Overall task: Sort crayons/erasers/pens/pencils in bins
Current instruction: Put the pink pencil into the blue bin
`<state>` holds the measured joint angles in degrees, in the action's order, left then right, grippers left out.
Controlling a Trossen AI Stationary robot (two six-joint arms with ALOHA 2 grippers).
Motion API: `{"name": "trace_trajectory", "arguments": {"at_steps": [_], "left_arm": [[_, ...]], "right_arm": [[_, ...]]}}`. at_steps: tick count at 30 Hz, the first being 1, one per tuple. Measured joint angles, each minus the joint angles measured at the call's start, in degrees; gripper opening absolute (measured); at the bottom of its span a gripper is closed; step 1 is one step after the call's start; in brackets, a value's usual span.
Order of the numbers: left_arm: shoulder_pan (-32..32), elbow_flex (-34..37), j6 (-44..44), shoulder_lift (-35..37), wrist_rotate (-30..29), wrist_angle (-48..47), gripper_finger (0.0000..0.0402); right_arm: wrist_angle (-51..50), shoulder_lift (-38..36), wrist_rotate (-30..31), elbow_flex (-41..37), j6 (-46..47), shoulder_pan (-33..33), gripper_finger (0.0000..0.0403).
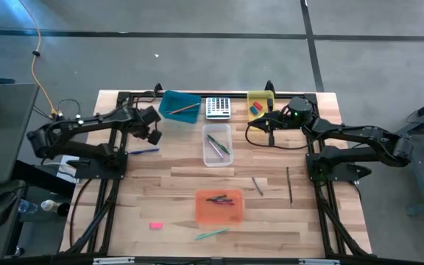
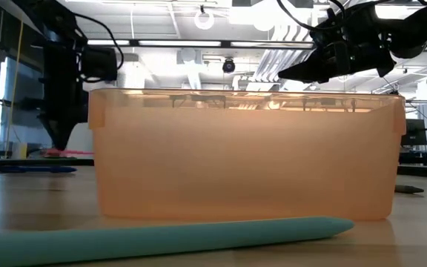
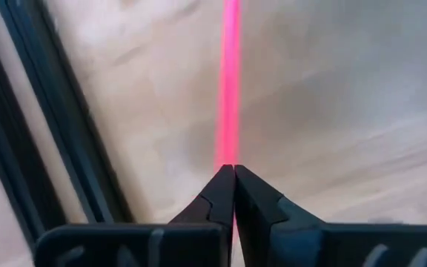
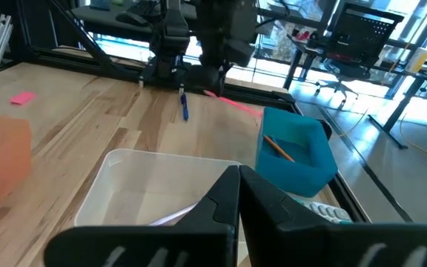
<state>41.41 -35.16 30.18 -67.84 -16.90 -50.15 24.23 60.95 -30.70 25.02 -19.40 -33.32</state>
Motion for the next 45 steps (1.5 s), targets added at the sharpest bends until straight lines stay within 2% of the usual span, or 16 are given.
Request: {"name": "trace_trajectory", "arguments": {"at_steps": [7,11,16,23,27,30,33,36,42,45], "left_arm": [[0.4,-2.0,-5.4,4.1,-0.2,8.5,0.0001],[0.9,-4.9,-10.0,3.9,-0.4,7.7,0.0001],[6.1,-8.4,-18.0,1.4,4.0,4.0,0.0001],[13.9,-22.0,-31.2,-10.2,9.2,-0.5,0.0],[15.4,-31.8,-35.7,-20.3,6.3,-9.6,0.0],[16.2,-36.5,-38.8,-26.0,4.9,-13.4,0.0],[17.0,-35.8,-39.4,-27.5,6.6,-13.9,0.0],[16.9,-31.1,-38.8,-27.0,7.2,-14.4,0.0],[14.4,-18.5,-37.0,-19.3,6.8,-8.4,0.0],[13.5,-15.7,-34.4,-16.8,7.3,-4.7,0.0]], "right_arm": [[0.0,0.0,0.0,0.0,0.0,0.0,0.0],[0.0,0.0,0.0,0.0,0.0,0.0,0.0],[0.0,0.0,0.0,0.0,0.0,0.0,0.0],[0.2,0.0,0.0,0.0,0.1,0.0,0.0],[0.5,0.0,0.0,0.0,0.5,0.0,0.0],[0.5,0.0,0.0,0.0,0.5,0.0,0.0],[0.5,0.0,0.0,0.0,0.7,0.0,0.0],[0.4,0.0,0.0,0.0,0.9,0.0,0.0],[-1.2,0.0,-0.1,0.0,1.4,0.0,0.0],[-1.3,0.0,-0.2,0.0,1.4,0.0,0.0]]}}
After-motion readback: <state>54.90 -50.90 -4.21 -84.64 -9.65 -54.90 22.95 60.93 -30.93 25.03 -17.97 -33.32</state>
